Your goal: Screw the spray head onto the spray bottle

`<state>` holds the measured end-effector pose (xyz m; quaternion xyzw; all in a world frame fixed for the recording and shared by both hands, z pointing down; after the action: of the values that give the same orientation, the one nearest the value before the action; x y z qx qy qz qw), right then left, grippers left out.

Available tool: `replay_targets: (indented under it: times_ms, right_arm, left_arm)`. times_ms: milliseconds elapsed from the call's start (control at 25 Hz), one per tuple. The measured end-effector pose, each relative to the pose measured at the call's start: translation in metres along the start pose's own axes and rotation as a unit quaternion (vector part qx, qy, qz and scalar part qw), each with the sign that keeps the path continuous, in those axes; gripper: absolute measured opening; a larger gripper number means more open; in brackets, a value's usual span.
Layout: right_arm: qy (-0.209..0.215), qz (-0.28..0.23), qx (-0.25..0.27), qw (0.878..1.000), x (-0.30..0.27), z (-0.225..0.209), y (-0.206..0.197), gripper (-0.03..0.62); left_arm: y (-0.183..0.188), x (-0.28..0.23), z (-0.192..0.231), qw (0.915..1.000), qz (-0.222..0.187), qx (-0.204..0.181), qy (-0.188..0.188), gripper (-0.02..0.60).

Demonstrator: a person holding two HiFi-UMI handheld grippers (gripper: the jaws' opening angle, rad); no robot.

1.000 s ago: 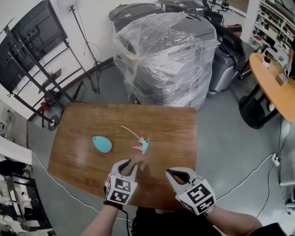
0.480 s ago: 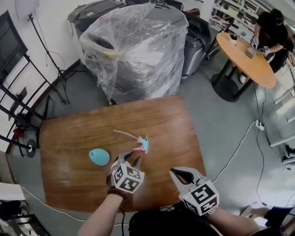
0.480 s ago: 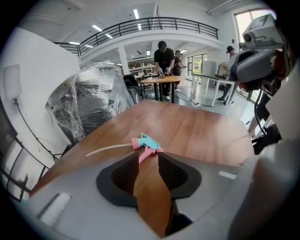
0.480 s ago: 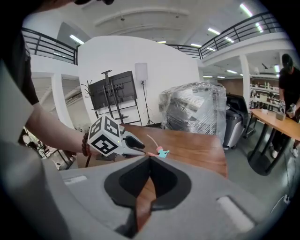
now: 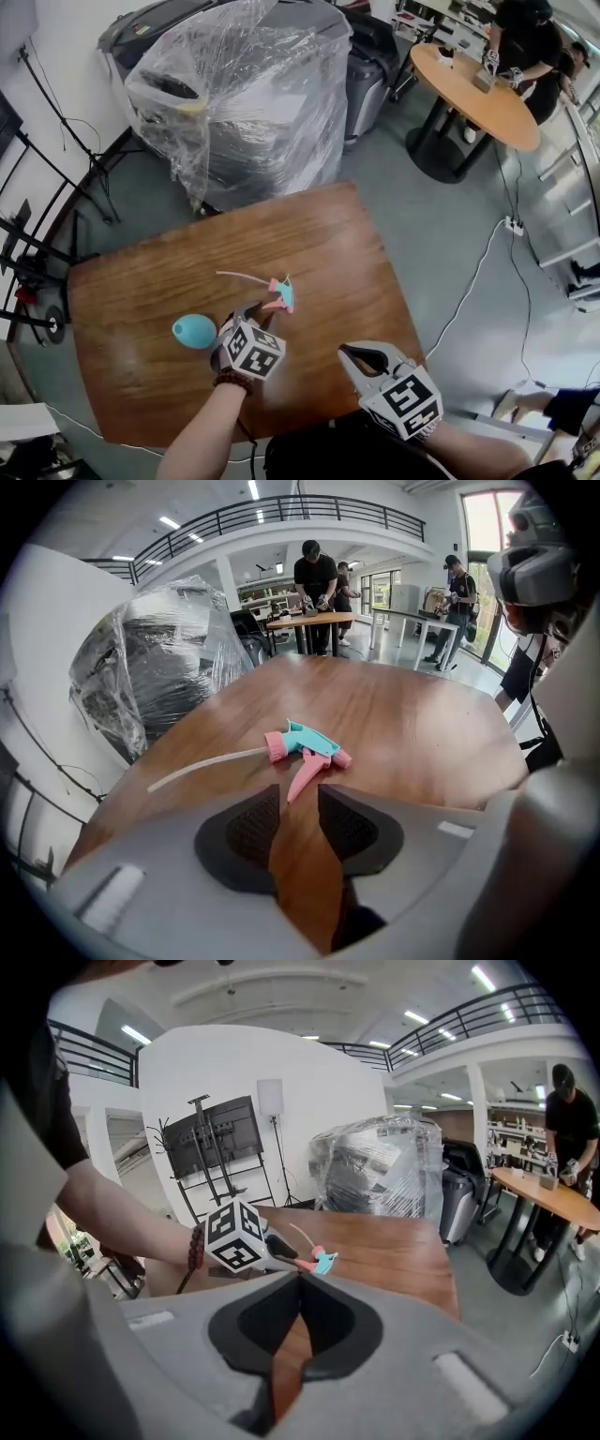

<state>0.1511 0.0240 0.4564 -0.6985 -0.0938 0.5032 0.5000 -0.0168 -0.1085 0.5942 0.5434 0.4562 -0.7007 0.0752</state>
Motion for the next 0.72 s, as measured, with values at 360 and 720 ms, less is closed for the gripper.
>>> replay_targets:
  times_ms: [360, 720]
  right_arm:
    - [0.031, 0.0, 0.011, 0.999, -0.005, -0.014, 0.001, -0.009]
    - [0.062, -0.008, -0.021, 0.998, -0.012, -0.036, -0.003, -0.009]
  left_arm:
    - [0.004, -0.006, -0.005, 0.9999, 0.011, -0.002, -0.003, 0.056]
    - [0.02, 0.019, -0.022, 0.9994, -0.034, 0.003, -0.004, 0.044]
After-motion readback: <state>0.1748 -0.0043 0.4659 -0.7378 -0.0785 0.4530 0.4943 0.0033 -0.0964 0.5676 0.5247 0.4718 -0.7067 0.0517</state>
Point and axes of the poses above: the fingertips, and each gripper's own axes: x backward along the fingers, z to its left, y out of its top, the point moved 8 cm from there along x, backward along the fingers, and after that the axes turned 13 degrees about x, right-handed, at the moved point
